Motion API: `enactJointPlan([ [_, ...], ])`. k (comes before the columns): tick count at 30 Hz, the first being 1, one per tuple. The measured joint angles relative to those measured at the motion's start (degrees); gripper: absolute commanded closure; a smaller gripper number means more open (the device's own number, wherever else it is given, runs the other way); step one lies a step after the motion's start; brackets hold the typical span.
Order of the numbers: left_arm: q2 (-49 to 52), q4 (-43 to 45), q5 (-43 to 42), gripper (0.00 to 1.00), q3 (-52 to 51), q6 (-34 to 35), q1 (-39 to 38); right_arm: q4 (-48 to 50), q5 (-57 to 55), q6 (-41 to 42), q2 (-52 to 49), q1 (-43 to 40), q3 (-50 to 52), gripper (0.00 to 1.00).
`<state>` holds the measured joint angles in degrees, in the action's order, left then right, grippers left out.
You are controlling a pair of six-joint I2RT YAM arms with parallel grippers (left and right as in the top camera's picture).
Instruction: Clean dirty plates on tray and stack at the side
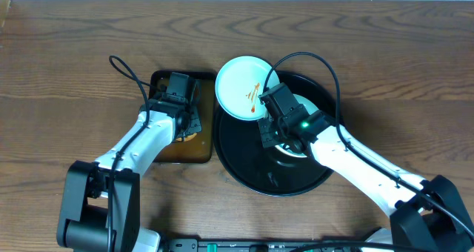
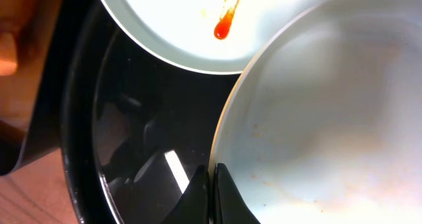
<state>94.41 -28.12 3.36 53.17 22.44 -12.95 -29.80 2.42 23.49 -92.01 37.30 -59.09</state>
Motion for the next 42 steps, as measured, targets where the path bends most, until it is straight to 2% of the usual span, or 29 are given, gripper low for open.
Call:
enactJointPlan([
  [18, 0.0, 0.0, 0.0, 0.92, 0.0, 0.02, 0.0, -0.61, 2.14, 1.75, 1.68, 0.0, 0.0, 0.99],
  [37, 0.0, 0.0, 0.0, 0.92, 0.0, 0.02, 0.0, 4.11, 9.7, 1.92, 2.1, 0.0, 0.0, 0.99],
  [42, 0.0, 0.02, 0.0, 0.92, 0.0, 0.02, 0.0, 7.23, 13.33, -0.26, 2.1, -0.22, 0.0, 0.99],
])
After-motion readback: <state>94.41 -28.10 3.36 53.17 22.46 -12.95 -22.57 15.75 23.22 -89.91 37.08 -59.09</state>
